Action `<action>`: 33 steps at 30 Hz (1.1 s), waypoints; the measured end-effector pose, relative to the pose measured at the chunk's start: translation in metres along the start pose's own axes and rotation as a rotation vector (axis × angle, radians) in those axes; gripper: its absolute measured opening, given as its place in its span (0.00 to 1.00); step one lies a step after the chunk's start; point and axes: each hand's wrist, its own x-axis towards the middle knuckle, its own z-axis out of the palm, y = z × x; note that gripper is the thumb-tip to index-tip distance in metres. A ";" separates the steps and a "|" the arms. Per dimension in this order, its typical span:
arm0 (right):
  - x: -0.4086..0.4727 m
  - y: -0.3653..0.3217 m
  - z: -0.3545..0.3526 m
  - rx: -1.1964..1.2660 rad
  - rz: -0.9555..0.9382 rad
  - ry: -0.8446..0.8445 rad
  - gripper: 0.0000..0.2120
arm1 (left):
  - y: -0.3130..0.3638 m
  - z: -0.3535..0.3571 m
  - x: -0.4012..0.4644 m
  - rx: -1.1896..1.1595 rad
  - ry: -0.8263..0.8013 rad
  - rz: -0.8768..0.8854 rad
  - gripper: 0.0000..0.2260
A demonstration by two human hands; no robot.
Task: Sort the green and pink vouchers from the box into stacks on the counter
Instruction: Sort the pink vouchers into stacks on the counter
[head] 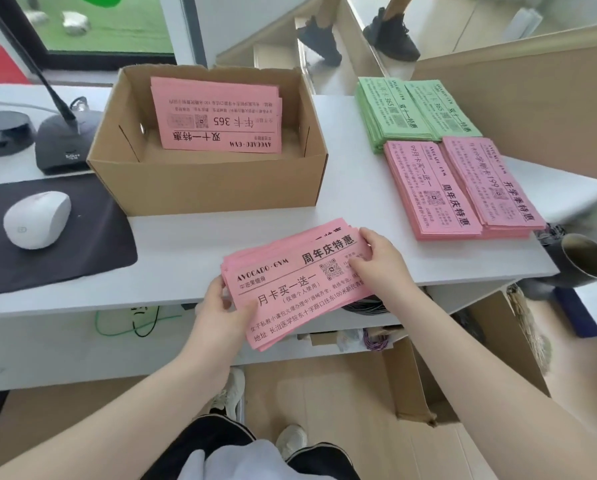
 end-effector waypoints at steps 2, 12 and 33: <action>0.000 0.004 -0.001 0.038 -0.007 -0.017 0.19 | -0.011 0.000 -0.002 -0.110 0.050 -0.119 0.22; -0.007 0.004 -0.018 0.316 0.008 -0.176 0.22 | -0.005 -0.014 -0.006 0.072 -0.072 0.087 0.09; 0.022 -0.041 0.006 0.906 -0.189 -0.037 0.10 | 0.082 -0.030 0.084 -0.242 -0.050 0.471 0.05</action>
